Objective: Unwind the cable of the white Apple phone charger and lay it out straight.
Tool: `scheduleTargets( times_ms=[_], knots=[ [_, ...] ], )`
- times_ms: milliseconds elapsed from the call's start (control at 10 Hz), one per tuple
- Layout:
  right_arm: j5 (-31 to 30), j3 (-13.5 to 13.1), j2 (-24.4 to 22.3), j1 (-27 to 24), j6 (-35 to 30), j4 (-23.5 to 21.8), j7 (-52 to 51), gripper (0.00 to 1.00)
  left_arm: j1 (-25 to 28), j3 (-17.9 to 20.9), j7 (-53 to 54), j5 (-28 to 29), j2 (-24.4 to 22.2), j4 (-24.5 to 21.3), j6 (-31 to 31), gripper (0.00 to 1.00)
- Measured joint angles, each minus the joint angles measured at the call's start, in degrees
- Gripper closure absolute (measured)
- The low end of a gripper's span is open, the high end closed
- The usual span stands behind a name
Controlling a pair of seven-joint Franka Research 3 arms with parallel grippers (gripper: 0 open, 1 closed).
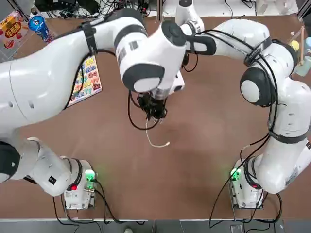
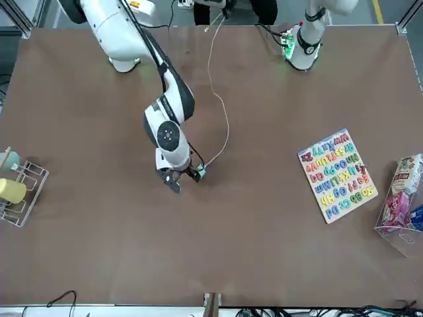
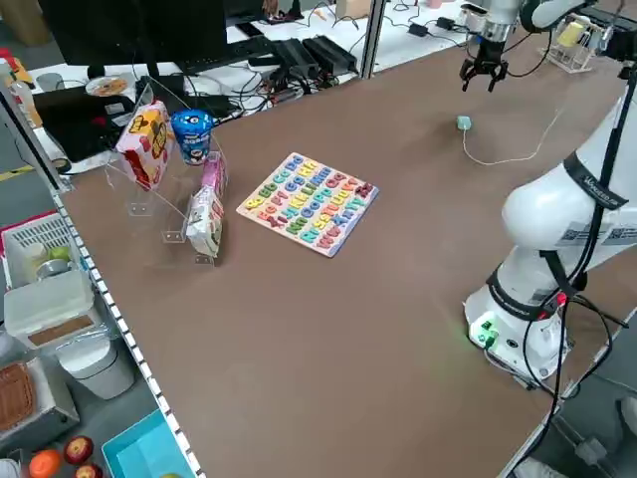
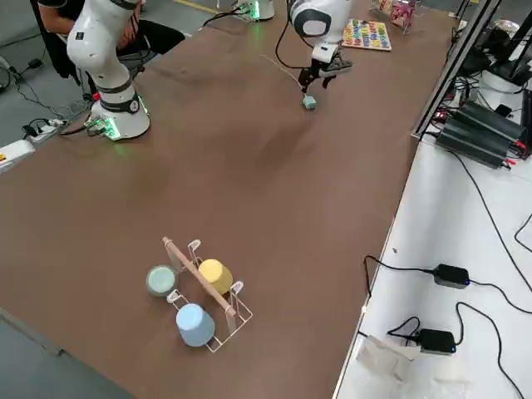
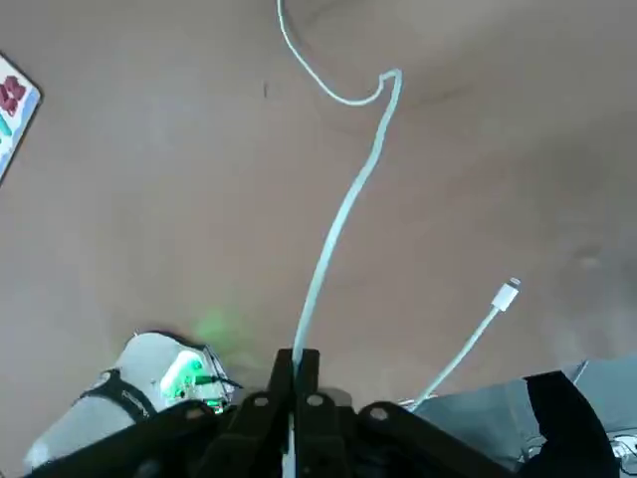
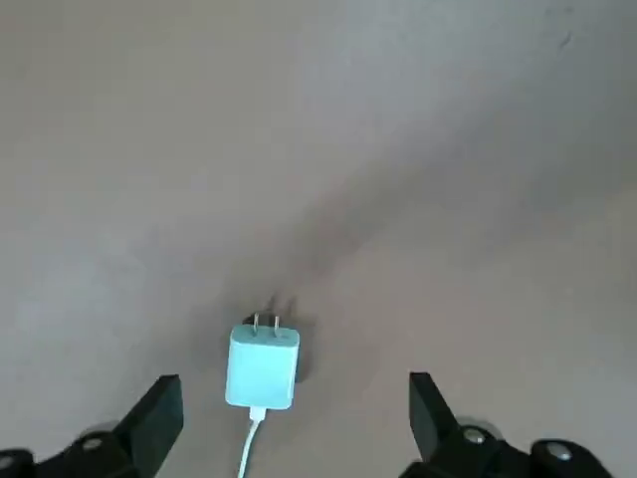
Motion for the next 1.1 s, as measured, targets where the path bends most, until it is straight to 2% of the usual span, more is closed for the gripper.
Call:
scheduleTargets(
  times_ms=[400, 700, 1100],
  knots=[
    [-4.4, 0.1, 4.0, 4.8, 2.5, 0.1, 0.7, 0.0, 0.1, -0.2, 0.1, 0.0, -2.7, 0.6, -1.7, 0.97],
    [-7.5, 0.1, 5.3, 5.9, 2.8, 0.4, 0.7, 0.0, 0.1, -0.8, 1.7, 0.0, -3.1, 0.5, -1.7, 0.97],
    [-7.6, -0.1, 7.4, 6.4, 5.3, 2.9, 2.7, 0.0, 0.2, -0.8, 2.5, 0.0, -2.4, 0.6, -0.5, 0.97]
  ],
)
